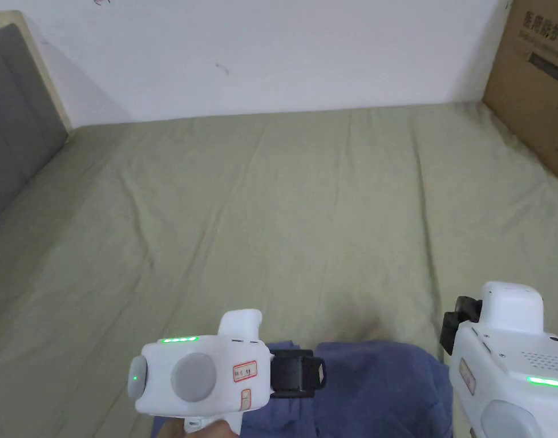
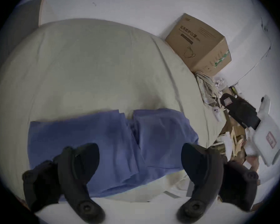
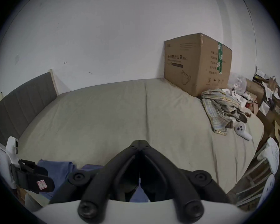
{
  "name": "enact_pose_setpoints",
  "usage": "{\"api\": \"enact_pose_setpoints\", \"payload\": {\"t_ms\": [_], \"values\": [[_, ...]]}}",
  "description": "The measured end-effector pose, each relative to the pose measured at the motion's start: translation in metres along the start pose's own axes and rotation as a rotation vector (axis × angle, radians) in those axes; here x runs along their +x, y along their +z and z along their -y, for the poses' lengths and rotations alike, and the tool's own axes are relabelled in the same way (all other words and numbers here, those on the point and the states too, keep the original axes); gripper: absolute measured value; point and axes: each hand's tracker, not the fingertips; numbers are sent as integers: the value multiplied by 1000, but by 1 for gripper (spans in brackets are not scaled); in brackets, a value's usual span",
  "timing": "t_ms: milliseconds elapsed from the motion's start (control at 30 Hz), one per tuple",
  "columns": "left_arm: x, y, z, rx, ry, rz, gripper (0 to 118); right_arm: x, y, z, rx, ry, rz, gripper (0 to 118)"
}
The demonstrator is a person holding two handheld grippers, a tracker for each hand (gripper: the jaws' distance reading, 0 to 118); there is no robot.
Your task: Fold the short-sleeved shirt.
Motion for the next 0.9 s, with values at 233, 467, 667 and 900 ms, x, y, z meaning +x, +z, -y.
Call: {"api": "enact_pose_setpoints", "payload": {"t_ms": [233, 467, 667, 900], "values": [[-23, 53, -15, 152, 61, 22, 37, 2, -3, 4, -10, -18, -14, 1], [-56, 24, -6, 32, 56, -171, 2, -4, -2, 6, -9, -9, -41, 1], [-41, -18, 22, -52, 57, -107, 2, 1, -1, 8, -25, -13, -40, 1], [0, -34, 33, -99, -90, -68, 2, 8, -2, 7, -37, -45, -30, 1]]}}
